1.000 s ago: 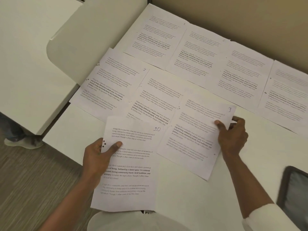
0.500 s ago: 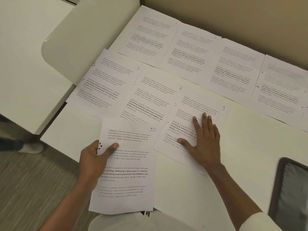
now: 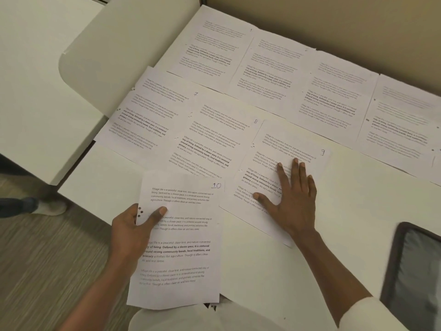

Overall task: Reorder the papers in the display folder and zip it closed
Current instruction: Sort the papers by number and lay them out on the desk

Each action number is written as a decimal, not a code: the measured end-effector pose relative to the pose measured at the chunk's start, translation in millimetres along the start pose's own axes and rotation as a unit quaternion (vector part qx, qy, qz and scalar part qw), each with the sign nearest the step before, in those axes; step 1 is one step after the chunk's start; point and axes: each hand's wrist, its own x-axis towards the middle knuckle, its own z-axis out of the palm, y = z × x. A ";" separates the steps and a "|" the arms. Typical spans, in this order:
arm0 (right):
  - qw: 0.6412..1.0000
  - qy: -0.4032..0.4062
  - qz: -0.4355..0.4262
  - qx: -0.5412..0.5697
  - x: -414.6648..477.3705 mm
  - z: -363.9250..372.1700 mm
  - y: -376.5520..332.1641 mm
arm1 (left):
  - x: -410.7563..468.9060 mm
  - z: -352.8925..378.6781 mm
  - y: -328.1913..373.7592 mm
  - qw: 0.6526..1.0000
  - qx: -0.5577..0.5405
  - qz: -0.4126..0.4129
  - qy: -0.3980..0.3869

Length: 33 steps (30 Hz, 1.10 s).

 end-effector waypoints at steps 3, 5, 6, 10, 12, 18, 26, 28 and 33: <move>1.000 0.006 -0.005 0.001 1.5 0.9 0.6 | -5.9 -2.7 2.0 1.000 -0.002 0.007 0.013; 1.000 0.005 -0.006 0.002 2.5 1.7 1.7 | -8.8 -4.5 3.0 1.000 -0.003 0.011 0.021; 1.000 0.005 -0.007 0.004 2.9 2.1 2.3 | -10.1 -5.6 3.4 1.000 -0.004 0.012 0.025; 0.999 0.010 -0.004 0.047 3.0 1.0 4.6 | -14.1 -9.4 6.2 0.999 -0.025 0.019 0.030; 0.995 0.027 -0.005 0.097 0.1 -2.4 5.1 | -18.4 -7.7 11.1 0.998 -0.045 0.025 0.020; 0.928 0.034 0.033 0.369 -28.6 -22.6 -15.0 | -27.9 13.8 31.9 0.996 -0.079 0.042 -0.030; 0.754 -0.124 0.146 0.628 -70.0 -31.0 -31.2 | -44.0 67.9 60.3 0.985 -0.106 0.056 -0.127; 0.727 -0.140 0.163 0.652 -76.9 -35.6 -27.2 | -46.9 82.9 66.0 0.982 -0.114 0.054 -0.144; 0.675 -0.131 0.203 0.697 -83.1 -42.4 -0.2 | -52.5 121.2 75.3 0.980 -0.093 0.062 -0.165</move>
